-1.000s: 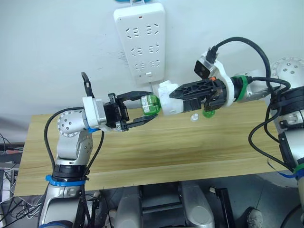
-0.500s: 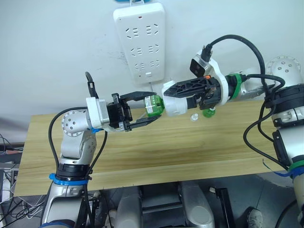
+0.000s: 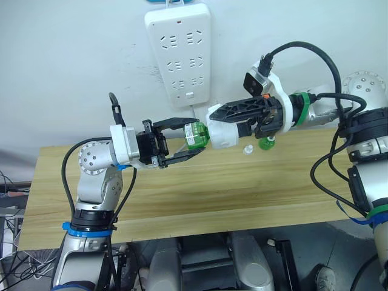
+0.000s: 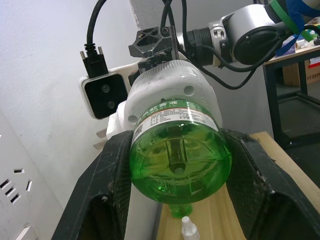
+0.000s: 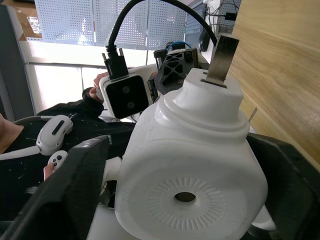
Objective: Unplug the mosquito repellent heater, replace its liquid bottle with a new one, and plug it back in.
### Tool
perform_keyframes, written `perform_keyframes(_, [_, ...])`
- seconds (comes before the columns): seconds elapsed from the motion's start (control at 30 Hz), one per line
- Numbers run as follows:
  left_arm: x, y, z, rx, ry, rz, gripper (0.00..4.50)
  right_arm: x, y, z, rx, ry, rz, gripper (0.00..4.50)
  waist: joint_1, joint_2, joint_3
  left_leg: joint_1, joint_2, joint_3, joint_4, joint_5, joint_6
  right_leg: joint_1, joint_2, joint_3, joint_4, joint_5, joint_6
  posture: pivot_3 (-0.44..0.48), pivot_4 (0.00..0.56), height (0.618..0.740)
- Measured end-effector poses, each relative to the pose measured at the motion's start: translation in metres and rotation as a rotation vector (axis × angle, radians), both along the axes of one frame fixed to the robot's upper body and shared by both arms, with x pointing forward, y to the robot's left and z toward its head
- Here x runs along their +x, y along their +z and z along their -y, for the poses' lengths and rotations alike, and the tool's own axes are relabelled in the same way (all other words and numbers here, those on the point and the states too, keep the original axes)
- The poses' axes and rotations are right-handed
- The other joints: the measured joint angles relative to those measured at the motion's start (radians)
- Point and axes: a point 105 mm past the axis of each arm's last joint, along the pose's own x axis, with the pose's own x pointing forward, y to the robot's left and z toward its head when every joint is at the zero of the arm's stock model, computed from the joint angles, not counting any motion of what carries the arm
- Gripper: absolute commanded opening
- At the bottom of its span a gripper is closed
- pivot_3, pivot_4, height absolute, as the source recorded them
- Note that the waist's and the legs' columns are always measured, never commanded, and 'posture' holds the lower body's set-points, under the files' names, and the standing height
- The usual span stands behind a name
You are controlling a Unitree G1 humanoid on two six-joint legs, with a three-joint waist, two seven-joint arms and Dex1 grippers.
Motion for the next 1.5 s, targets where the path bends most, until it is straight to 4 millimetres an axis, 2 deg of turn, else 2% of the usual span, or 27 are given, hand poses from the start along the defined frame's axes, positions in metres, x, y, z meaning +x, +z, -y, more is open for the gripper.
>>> perform_keyframes(0.03, [0.000,0.001,0.000,0.000,-0.001,0.004,2.25,0.000,-0.001,0.000,-0.005,-0.003,-0.001,3.26,0.000,0.000,0.000,0.000,0.000,0.000,0.000,0.000,0.000,0.000,0.000,0.000,0.000,0.000,0.000,-0.146,0.346,0.730])
perform_keyframes(0.07, [0.000,0.001,0.000,0.003,0.003,0.006,2.25,0.001,-0.002,0.001,-0.011,-0.008,-0.003,3.09,0.000,0.000,0.000,0.000,0.000,0.000,0.000,0.000,0.000,0.000,0.000,0.000,0.000,0.000,0.000,-0.146,0.346,0.730])
perform_keyframes(0.5, [0.000,0.000,0.000,0.003,-0.005,-0.017,2.25,0.001,-0.003,0.001,-0.015,-0.009,-0.005,3.07,0.000,0.000,0.000,0.000,0.000,0.000,0.000,0.000,0.000,0.000,0.000,0.000,0.000,0.000,0.000,-0.152,0.347,0.730])
perform_keyframes(0.73, [0.003,-0.005,-0.002,0.003,-0.017,-0.116,4.45,0.000,-0.001,0.001,0.001,0.001,-0.007,3.07,-0.001,0.000,0.000,0.000,0.000,0.000,0.000,0.000,0.000,0.000,0.000,0.000,0.000,0.000,0.000,-0.154,0.347,0.730])
perform_keyframes(0.9, [0.003,-0.007,-0.003,0.007,-0.002,-0.121,4.45,0.001,0.002,0.002,0.011,-0.009,0.005,3.07,0.000,0.000,0.000,0.000,0.000,0.000,0.000,0.000,0.000,0.000,0.000,0.000,0.000,0.000,0.000,-0.155,0.346,0.730])
perform_keyframes(1.03, [0.006,-0.013,-0.013,0.075,0.059,-0.160,4.45,0.003,0.000,0.008,-0.020,-0.047,0.033,3.07,-0.002,0.000,0.000,0.000,0.000,0.000,-0.001,0.000,0.000,0.000,0.000,0.000,0.000,0.000,0.000,-0.162,0.338,0.730])
perform_keyframes(1.13, [0.005,-0.017,-0.018,0.087,0.080,-0.204,4.45,0.002,-0.013,0.016,-0.089,-0.097,0.087,3.07,-0.002,0.000,0.000,0.000,0.000,0.000,-0.001,0.000,0.000,0.000,0.000,0.000,-0.001,0.000,0.000,-0.171,0.329,0.730])
perform_keyframes(1.37, [0.002,-0.033,-0.021,0.093,0.093,-0.329,4.45,0.001,-0.042,0.016,-0.204,-0.192,0.187,3.07,-0.003,0.000,0.000,0.000,0.000,0.000,-0.001,0.000,0.000,0.000,0.000,0.000,0.000,0.000,0.000,-0.189,0.329,0.730])
perform_keyframes(1.5, [0.004,-0.045,-0.025,0.103,0.133,-0.389,4.45,0.001,-0.045,0.015,-0.253,-0.225,0.245,3.07,-0.005,0.000,0.000,0.000,0.001,0.000,-0.001,0.000,0.000,0.000,0.000,0.001,0.000,0.000,0.000,-0.203,0.324,0.730])
